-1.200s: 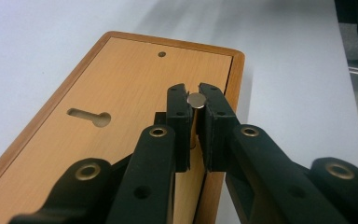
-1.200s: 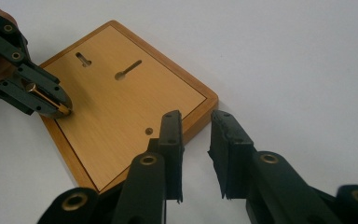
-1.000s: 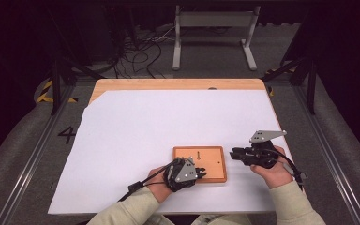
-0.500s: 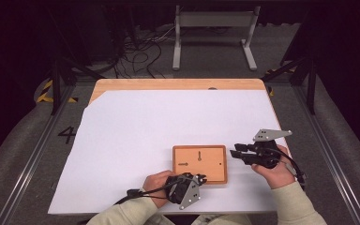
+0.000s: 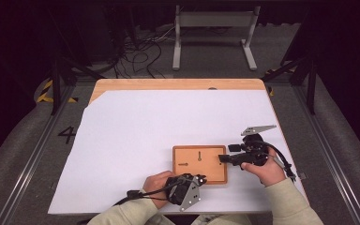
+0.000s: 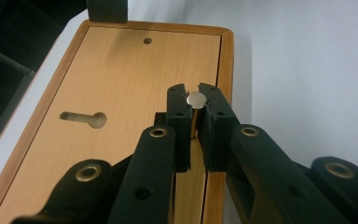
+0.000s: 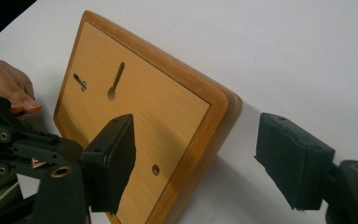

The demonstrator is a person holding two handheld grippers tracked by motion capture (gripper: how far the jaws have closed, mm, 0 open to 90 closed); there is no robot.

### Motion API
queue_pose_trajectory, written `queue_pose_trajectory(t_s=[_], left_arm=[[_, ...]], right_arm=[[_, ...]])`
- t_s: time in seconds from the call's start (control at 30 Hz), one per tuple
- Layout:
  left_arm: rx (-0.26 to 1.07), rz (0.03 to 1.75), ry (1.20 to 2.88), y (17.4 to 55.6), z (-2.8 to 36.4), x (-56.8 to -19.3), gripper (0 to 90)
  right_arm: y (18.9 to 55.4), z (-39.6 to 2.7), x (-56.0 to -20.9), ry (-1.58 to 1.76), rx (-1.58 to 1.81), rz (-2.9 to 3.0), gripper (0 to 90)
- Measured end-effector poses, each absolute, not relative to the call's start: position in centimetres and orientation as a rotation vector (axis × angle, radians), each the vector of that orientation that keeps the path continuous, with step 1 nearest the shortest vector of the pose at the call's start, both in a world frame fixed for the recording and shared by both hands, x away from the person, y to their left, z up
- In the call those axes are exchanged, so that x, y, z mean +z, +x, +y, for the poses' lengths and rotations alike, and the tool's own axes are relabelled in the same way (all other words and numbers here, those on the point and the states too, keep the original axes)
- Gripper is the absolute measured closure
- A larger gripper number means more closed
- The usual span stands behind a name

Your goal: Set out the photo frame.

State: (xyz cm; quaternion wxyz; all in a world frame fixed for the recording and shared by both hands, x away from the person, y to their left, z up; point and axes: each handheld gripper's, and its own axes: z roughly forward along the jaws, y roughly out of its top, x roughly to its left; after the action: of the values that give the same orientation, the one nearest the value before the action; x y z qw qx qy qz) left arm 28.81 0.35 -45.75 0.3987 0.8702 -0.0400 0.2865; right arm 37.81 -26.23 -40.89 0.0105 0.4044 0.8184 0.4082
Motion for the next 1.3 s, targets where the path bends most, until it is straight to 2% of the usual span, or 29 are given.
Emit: queue_pose_trajectory(t_s=[0.47, 0.67, 0.8, 0.83, 0.93, 1.03, 1.17, 1.3], left_arm=[[0.733, -0.100, 2.195, 28.7, 0.4, -45.8, 83.7], [0.728, -0.098, 2.192, 28.7, 0.4, -45.9, 83.6], [0.710, -0.089, 2.204, 28.8, 0.5, -45.7, 83.1], [0.679, -0.077, 2.212, 28.9, 0.5, -45.6, 82.0], [0.594, -0.093, 2.212, 28.6, 0.8, -45.4, 61.6], [0.476, -0.062, 2.152, 28.9, 1.7, -43.9, 53.1], [0.315, 0.086, 2.051, 30.1, 3.7, -42.0, 48.1], [0.295, 0.208, 1.989, 31.5, 6.0, -40.9, 44.6]], right_arm=[[40.1, -23.4, -43.3, 1.253, 1.317, 2.712, 25.4], [40.3, -23.3, -43.5, 1.254, 1.353, 2.767, 31.2], [40.3, -23.4, -43.5, 1.268, 1.361, 2.771, 32.0], [40.3, -23.4, -43.5, 1.271, 1.360, 2.772, 32.0], [40.3, -23.4, -43.6, 1.276, 1.359, 2.769, 31.9], [40.1, -23.4, -43.4, 1.250, 1.348, 2.770, 32.0], [39.8, -23.3, -43.0, 1.210, 1.334, 2.764, 32.6], [39.3, -23.3, -42.6, 1.164, 1.316, 2.760, 33.8]])
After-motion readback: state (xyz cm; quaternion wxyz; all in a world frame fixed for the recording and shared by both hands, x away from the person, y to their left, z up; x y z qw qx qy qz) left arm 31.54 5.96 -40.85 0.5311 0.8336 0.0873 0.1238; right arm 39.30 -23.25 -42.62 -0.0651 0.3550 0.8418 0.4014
